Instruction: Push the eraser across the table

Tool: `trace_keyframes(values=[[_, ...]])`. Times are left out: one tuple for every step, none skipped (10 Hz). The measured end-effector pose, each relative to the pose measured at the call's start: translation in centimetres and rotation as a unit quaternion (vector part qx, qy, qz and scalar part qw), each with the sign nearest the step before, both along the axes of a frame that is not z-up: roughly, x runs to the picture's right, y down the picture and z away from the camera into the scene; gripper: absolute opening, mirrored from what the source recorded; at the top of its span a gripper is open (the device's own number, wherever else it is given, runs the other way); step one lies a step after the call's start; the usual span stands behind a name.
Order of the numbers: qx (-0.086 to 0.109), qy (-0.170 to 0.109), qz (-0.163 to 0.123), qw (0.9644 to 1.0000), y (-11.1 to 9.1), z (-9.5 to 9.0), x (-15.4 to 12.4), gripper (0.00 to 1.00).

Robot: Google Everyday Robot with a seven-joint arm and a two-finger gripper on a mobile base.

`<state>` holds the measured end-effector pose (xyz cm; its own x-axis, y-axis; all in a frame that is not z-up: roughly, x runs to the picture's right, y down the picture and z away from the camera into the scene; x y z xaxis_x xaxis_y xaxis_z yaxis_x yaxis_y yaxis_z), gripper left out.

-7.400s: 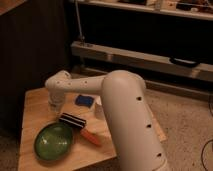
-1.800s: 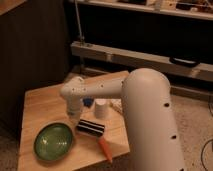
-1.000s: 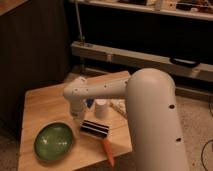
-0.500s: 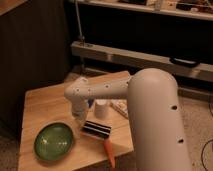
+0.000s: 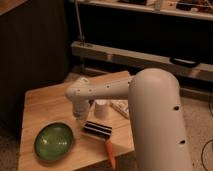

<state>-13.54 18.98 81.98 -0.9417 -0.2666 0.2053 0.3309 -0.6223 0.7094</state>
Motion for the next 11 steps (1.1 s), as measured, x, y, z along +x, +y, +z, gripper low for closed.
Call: trace_keyframes(values=[[0.000, 0.000, 0.000, 1.0000, -0.06, 0.01, -0.02, 0.02], [-0.001, 0.001, -0.001, 1.0000, -0.05, 0.09, -0.08, 0.02], [-0.001, -0.001, -0.004, 1.0000, -0.08, 0.10, -0.38, 0.02], [-0.001, -0.002, -0.006, 1.0000, -0.11, 0.10, -0.64, 0.02], [0.000, -0.002, -0.008, 1.0000, -0.14, 0.14, -0.72, 0.02], [0.003, 0.001, -0.007, 1.0000, -0.25, 0.09, -0.76, 0.02], [0.005, 0.001, -0.004, 1.0000, -0.36, 0.11, -0.85, 0.02], [0.005, 0.001, -0.004, 1.0000, -0.37, 0.10, -0.85, 0.02], [0.005, 0.001, -0.004, 1.0000, -0.36, 0.09, -0.88, 0.02], [0.005, 0.001, -0.004, 1.0000, -0.36, 0.10, -0.86, 0.02], [0.005, 0.001, -0.004, 1.0000, -0.36, 0.10, -0.87, 0.02]])
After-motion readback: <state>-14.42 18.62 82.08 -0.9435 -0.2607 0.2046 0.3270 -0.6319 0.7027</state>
